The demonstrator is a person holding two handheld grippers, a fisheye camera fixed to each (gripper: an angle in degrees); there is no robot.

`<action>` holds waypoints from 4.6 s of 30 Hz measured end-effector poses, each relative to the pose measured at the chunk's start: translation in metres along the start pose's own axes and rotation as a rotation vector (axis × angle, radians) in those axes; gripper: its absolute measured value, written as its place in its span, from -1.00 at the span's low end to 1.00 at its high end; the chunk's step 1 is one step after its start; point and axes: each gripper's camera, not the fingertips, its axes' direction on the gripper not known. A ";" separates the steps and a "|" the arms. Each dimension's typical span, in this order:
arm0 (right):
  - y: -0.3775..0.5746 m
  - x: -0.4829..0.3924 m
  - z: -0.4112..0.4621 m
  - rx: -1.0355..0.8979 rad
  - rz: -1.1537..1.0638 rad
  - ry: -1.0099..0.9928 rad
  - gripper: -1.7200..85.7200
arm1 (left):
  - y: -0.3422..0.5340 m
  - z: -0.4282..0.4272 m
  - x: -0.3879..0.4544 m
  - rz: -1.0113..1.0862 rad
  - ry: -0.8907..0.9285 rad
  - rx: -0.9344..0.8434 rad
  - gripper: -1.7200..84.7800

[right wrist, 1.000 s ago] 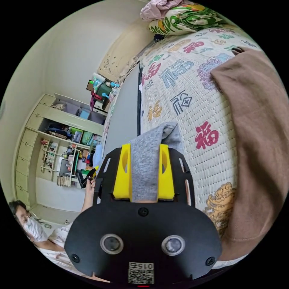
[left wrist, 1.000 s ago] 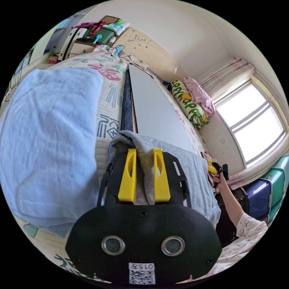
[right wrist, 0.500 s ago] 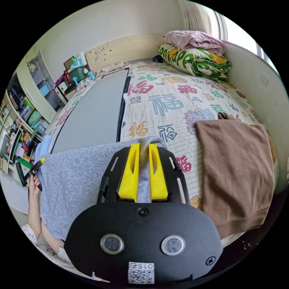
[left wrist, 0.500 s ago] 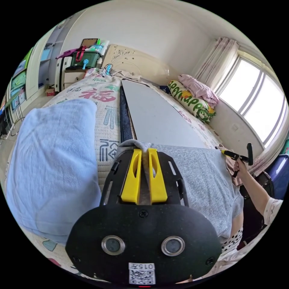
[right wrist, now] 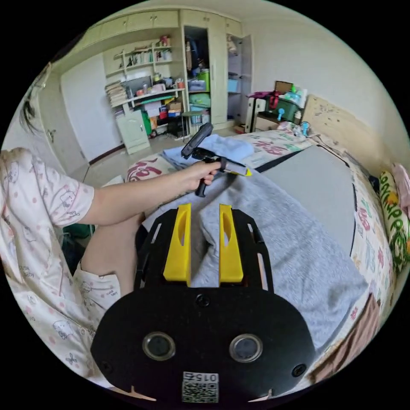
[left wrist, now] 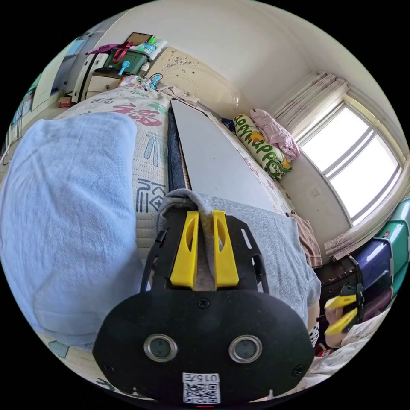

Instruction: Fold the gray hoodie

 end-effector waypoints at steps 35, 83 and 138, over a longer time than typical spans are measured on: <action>0.405 0.047 0.022 -0.236 0.001 0.168 -0.72 | 0.120 -0.069 -0.050 0.824 0.421 -0.092 -0.74; 0.313 -0.006 -0.237 -0.019 0.474 0.321 -0.90 | 0.336 0.160 -0.199 0.587 -0.184 -0.038 -0.73; -0.103 -0.018 -0.452 0.197 1.060 0.154 -0.93 | 0.345 0.447 -0.169 0.763 -0.195 -0.101 -0.89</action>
